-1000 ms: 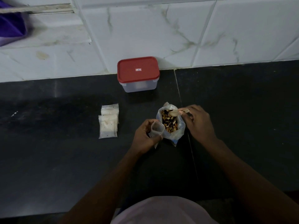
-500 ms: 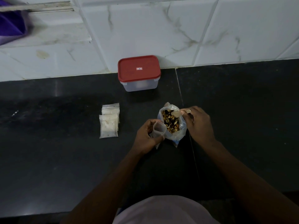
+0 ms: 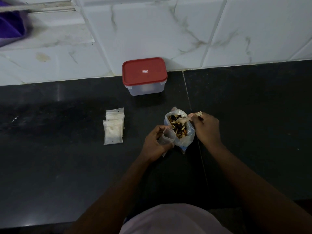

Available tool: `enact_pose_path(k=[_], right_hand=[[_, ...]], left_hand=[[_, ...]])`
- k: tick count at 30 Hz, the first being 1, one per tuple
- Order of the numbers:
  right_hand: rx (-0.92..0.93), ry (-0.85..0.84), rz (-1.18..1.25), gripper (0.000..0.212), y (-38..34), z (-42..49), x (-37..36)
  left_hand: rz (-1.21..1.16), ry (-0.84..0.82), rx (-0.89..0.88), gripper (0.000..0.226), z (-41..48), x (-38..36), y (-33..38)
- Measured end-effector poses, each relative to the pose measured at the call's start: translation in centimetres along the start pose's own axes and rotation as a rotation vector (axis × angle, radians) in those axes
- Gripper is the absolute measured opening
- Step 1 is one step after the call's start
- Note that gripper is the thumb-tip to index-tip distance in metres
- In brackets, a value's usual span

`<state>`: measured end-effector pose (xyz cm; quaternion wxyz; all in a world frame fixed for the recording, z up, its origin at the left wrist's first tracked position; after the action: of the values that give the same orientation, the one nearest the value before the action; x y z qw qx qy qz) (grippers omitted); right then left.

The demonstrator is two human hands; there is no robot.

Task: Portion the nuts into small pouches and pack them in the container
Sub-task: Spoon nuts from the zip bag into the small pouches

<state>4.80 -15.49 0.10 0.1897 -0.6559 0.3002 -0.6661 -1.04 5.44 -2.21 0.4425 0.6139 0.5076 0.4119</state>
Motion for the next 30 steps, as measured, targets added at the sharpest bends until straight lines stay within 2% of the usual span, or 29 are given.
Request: enact_pose_path(k=[4, 9, 15, 20, 24, 30], right_hand=[[-0.136, -0.049, 0.131, 0.02, 0.2, 0.1, 0.5], [-0.212, -0.049, 0.213, 0.025, -0.3, -0.5, -0.6], [-0.437, -0.06, 0.397, 0.026, 0.8, -0.2, -1.1], [-0.49, -0.047, 0.461, 0.028, 0.4, -0.2, -1.5], [-0.568, -0.044, 0.592, 0.022, 0.6, -0.2, -1.4], [-0.593, -0.066, 0.652, 0.02, 0.4, 0.1, -1.4]], left_hand=[[-0.001, -0.008, 0.008, 0.054, 0.0, 0.0, 0.2], [-0.015, -0.008, -0.004, 0.054, 0.2, -0.1, 0.1], [-0.014, -0.016, -0.003, 0.054, 0.3, 0.3, 0.0], [-0.011, -0.002, -0.008, 0.051, 0.4, 0.4, 0.1], [-0.002, 0.034, -0.043, 0.047, 0.4, 0.9, 0.5], [-0.009, 0.104, -0.075, 0.05, 1.1, 1.3, 1.2]])
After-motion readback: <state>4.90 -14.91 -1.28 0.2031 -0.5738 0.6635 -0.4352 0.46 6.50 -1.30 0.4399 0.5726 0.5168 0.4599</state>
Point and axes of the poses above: each hand's wrist, its own z-axis towards the middle knuckle, its own x-axis out of the back of the hand, y = z × x, the point moved 2 cm from there along z, towards the middle knuckle, and after that the axes turned 7 degrees about -z, right-handed, at the moved point
